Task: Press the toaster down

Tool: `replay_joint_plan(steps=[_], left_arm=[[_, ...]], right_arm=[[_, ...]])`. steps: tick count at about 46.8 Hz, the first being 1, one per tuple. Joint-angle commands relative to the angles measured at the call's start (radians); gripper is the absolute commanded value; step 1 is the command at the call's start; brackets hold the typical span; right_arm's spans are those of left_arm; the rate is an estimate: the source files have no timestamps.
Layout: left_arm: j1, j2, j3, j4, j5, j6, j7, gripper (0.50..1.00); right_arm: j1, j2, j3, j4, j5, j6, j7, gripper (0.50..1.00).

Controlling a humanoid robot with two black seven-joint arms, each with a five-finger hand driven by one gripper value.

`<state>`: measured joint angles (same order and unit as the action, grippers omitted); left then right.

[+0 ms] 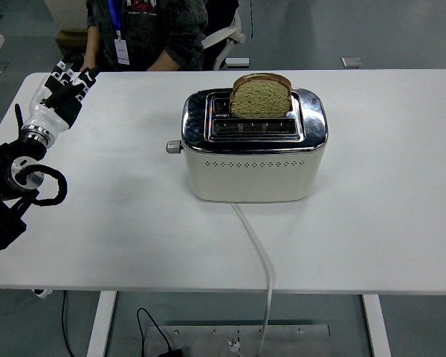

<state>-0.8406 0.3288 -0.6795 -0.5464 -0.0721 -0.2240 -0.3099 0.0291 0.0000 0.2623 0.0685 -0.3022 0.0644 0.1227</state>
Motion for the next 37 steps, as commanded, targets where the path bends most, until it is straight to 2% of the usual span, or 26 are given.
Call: replay_joint_plan(steps=[1, 25, 37], left_arm=[[0.002, 0.000, 0.000, -0.001, 0.000, 0.000, 0.000, 1.000], [0.005, 0.001, 0.000, 0.000, 0.003, 0.000, -0.002, 1.000], [0.003, 0.050, 0.003, -0.006, 0.023, -0.009, 0.008, 1.000]], right_arm=[[0.000, 0.000, 0.000, -0.001, 0.000, 0.000, 0.000, 0.998], [0.000, 0.000, 0.000, 0.000, 0.000, 0.000, 0.000, 0.998], [0.000, 0.000, 0.000, -0.001, 0.000, 0.000, 0.000, 0.998]])
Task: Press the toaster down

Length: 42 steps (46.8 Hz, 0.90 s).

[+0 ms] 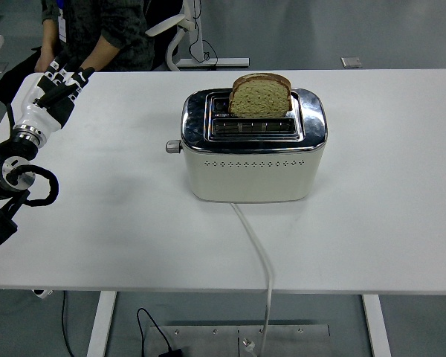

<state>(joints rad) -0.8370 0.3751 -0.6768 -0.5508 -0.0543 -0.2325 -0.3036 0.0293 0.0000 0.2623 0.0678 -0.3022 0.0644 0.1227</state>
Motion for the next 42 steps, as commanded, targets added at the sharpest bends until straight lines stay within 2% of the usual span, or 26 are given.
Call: replay_joint_plan(steps=[1, 9, 16, 29, 37, 42], left_arm=[[-0.002, 0.005, 0.000, -0.001, 0.008, -0.001, 0.001, 1.000], [-0.007, 0.008, -0.001, -0.003, 0.034, -0.002, 0.003, 1.000], [-0.033, 0.024, 0.000, -0.015, 0.122, -0.007, 0.003, 1.000], [-0.031, 0.128, 0.005, -0.184, 0.293, -0.028, 0.003, 1.000], [-0.017, 0.165, 0.006, -0.198, 0.395, -0.116, 0.003, 1.000], [0.009, 0.186, 0.011, -0.204, 0.445, -0.136, 0.003, 1.000]], right_arm=[[0.000, 0.000, 0.000, 0.001, 0.000, 0.000, 0.000, 0.998], [0.000, 0.000, 0.000, 0.001, 0.000, 0.000, 0.000, 0.998], [0.000, 0.000, 0.000, 0.000, 0.000, 0.000, 0.000, 0.998], [0.000, 0.000, 0.000, 0.000, 0.000, 0.000, 0.000, 0.998], [0.000, 0.000, 0.000, 0.001, 0.000, 0.000, 0.000, 0.998], [0.000, 0.000, 0.000, 0.000, 0.000, 0.000, 0.000, 0.998]])
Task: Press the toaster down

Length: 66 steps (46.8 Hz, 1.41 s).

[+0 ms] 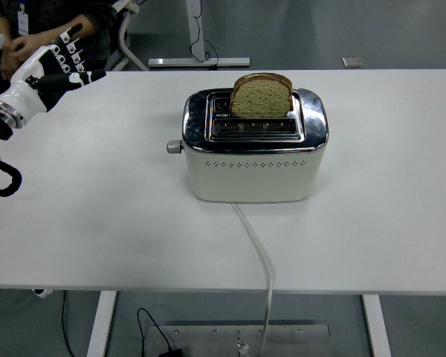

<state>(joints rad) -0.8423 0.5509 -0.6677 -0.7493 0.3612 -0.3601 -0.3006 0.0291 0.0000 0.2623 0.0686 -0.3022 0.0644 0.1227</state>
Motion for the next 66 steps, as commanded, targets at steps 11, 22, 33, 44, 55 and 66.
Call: replay_joint_plan(steps=[11, 22, 33, 44, 55, 66], left_arm=[[0.046, 0.090, 0.000, -0.140, 0.183, -0.013, 0.000, 1.000], [0.048, 0.129, 0.003, -0.231, 0.361, -0.010, 0.000, 1.000], [0.055, 0.178, 0.028, -0.326, 0.490, -0.008, 0.000, 1.000], [0.058, 0.185, 0.046, -0.338, 0.653, -0.008, -0.006, 1.000], [0.074, 0.205, 0.059, -0.407, 0.733, -0.007, -0.006, 1.000], [0.074, 0.221, 0.062, -0.479, 0.792, -0.007, -0.006, 1.000]], right_arm=[[0.000, 0.000, 0.000, -0.001, 0.000, 0.000, 0.000, 0.998], [0.000, 0.000, 0.000, -0.001, 0.000, 0.000, 0.000, 0.998], [0.000, 0.000, 0.000, 0.000, 0.000, 0.000, 0.000, 0.998], [0.000, 0.000, 0.000, -0.001, 0.000, 0.000, 0.000, 0.998], [0.000, 0.000, 0.000, 0.000, 0.000, 0.000, 0.000, 0.998], [0.000, 0.000, 0.000, -0.001, 0.000, 0.000, 0.000, 0.998]])
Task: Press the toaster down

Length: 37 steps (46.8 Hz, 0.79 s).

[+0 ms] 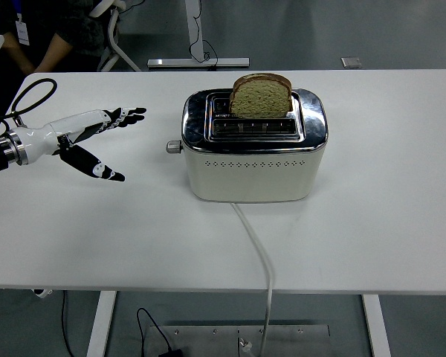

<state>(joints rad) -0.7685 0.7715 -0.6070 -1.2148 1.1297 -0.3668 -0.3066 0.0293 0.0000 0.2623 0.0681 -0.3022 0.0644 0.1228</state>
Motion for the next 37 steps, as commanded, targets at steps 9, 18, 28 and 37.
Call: replay_joint_plan(steps=[9, 18, 28, 37], left_arm=[[0.002, 0.005, 0.003, -0.051, 0.100, 0.012, 0.001, 1.000], [0.002, 0.012, 0.015, -0.075, 0.151, 0.026, 0.001, 1.000], [0.021, 0.015, 0.029, -0.075, 0.212, 0.058, 0.000, 1.000], [0.032, 0.012, 0.029, -0.075, 0.222, 0.068, 0.000, 1.000]], right_arm=[[0.000, 0.000, 0.000, -0.001, 0.000, 0.000, 0.000, 0.998], [0.000, 0.000, 0.000, 0.001, 0.000, 0.000, 0.000, 0.998], [0.000, 0.000, 0.000, 0.001, 0.000, 0.000, 0.000, 0.998], [0.000, 0.000, 0.000, -0.001, 0.000, 0.000, 0.000, 0.998]])
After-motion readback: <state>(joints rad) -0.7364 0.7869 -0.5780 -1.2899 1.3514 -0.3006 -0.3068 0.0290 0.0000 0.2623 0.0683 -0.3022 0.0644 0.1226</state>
